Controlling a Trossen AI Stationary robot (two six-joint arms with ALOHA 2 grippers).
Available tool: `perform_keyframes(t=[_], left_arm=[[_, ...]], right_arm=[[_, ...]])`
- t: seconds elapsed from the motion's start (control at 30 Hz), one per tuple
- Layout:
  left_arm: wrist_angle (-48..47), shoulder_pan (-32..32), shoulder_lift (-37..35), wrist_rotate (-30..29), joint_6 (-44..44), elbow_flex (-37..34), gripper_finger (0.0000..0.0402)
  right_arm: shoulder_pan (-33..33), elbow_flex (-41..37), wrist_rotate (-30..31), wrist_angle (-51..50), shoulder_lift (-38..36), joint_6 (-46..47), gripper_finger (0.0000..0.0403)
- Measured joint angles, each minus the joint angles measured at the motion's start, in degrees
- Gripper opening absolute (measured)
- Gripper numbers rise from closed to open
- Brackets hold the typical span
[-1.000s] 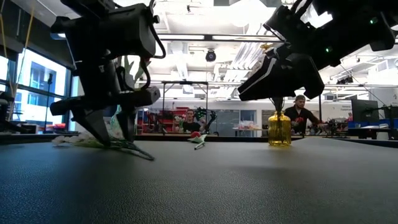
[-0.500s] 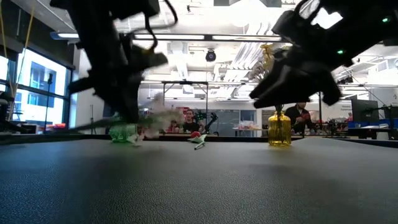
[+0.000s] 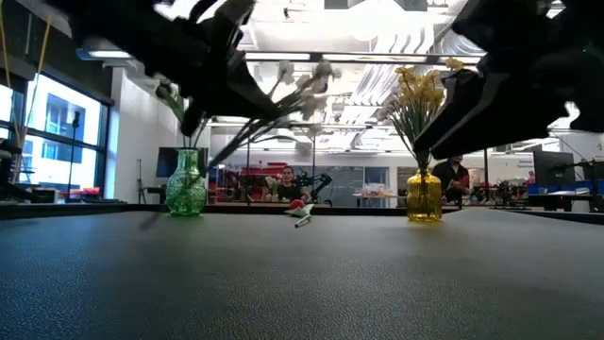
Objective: Sort flowers into vase by color
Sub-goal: Put the white flowers into the yellow flower vase
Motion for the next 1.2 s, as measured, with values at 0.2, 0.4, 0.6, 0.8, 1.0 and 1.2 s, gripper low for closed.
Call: perform_keyframes(t=[0.2,0.4,0.6,0.8,1.0,1.2], left_arm=[[27.97,5.52,2.32,9.64,13.6,-7.2,0.0],[42.23,9.12,4.32,20.31,22.71,-7.32,0.0],[46.14,10.53,4.65,29.26,29.48,-5.37,0.0],[46.7,9.88,4.65,33.45,36.15,-4.26,0.0],[46.71,8.26,4.67,33.41,39.43,-4.24,0.0],[47.03,6.63,4.67,32.94,42.28,-4.24,0.0]], right_arm=[[4.73,-0.05,5.94,2.08,0.0,7.58,0.0197],[5.21,-0.04,15.23,5.41,0.35,14.86,0.0197],[0.66,-0.04,12.05,11.95,0.39,19.59,0.0197],[-5.22,-0.04,7.32,30.54,0.44,10.08,0.0209],[-7.99,-0.04,-0.92,38.63,0.44,2.14,0.0258],[-8.2,1.53,-2.5,38.01,1.09,-2.79,0.0261]])
